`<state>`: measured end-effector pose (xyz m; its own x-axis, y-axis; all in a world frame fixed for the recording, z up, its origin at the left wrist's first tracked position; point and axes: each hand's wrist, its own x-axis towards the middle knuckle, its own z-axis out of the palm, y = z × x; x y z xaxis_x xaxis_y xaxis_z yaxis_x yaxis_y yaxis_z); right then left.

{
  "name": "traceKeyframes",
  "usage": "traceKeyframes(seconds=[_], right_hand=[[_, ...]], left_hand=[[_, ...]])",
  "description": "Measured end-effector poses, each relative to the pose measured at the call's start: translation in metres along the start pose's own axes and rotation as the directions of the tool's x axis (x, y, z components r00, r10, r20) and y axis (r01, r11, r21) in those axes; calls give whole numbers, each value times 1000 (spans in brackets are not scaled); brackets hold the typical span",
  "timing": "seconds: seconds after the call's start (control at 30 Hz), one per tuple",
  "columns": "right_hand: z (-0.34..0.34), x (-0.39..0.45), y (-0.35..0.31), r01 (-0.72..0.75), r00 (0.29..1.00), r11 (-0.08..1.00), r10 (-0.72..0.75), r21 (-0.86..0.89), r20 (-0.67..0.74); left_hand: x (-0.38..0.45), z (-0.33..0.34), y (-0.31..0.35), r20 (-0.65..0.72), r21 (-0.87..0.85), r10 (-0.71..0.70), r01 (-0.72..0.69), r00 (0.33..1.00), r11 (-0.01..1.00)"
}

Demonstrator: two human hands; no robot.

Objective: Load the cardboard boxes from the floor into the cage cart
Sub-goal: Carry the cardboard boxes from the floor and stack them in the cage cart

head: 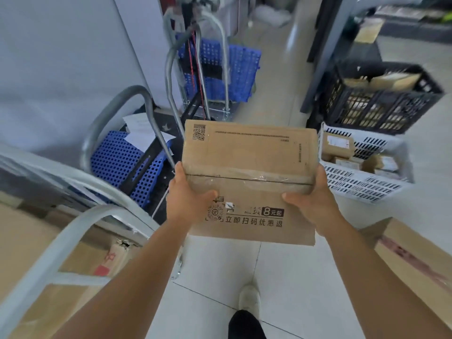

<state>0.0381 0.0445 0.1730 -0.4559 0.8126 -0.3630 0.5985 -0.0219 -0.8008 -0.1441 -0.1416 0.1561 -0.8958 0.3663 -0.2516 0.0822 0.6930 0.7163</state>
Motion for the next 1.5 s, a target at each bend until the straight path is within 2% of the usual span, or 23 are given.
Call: traceKeyframes(seconds=[0.2, 0.4, 0.63, 0.87, 1.17, 1.5], right_hand=[[-30, -92, -47, 136, 989, 989, -133, 54, -65], [-57, -158, -83, 258, 965, 959, -251, 114, -73], [-81, -219, -111, 400, 916, 904, -397, 149, -52], [-84, -283, -124, 505, 856, 845, -517, 174, 27], [-29, -371, -147, 598, 737, 762, -644, 248, 203], [87, -492, -182, 671, 551, 688, -712, 275, 435]], left_hand=[[-75, -84, 29, -88, -77, 125, -132, 988, 988], [-136, -145, 49, -185, -125, 191, -216, 964, 968], [-201, -192, 58, -311, -144, 225, -280, 923, 949], [-282, -236, 40, -461, -162, 175, -276, 870, 947], [-390, -313, -25, -653, -151, 44, -188, 756, 971], [-485, -413, -139, -807, -201, -126, -67, 577, 977]])
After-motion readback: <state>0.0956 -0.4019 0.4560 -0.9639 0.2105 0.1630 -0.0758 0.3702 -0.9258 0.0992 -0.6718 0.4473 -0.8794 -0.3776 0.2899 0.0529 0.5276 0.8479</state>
